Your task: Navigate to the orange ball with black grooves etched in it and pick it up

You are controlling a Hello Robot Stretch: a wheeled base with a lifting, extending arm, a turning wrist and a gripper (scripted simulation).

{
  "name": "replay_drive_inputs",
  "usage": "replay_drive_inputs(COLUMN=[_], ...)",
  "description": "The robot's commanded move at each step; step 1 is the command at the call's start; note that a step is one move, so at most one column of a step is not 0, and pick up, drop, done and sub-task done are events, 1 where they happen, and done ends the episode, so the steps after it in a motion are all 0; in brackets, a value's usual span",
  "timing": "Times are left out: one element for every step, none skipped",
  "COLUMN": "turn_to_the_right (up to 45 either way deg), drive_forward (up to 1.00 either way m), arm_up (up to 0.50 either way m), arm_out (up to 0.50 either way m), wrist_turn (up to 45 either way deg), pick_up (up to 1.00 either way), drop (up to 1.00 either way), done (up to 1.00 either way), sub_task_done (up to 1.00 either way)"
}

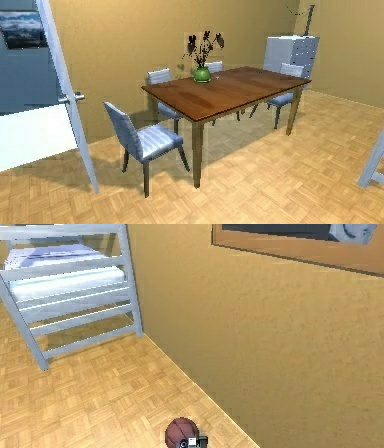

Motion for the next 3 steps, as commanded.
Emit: replay_drive_inputs(turn_to_the_right=[0.0,0.0,0.0], drive_forward=[0.00,0.00,0.00], arm_up=[0.00,0.00,0.00], arm_out=[0.00,0.00,0.00], wrist_turn=[45.0,45.0,45.0], pick_up=[0.00,0.00,0.00], drop=[0.00,0.00,0.00], done=[0.00,0.00,0.00], sub_task_done=[0.00,0.00,0.00])
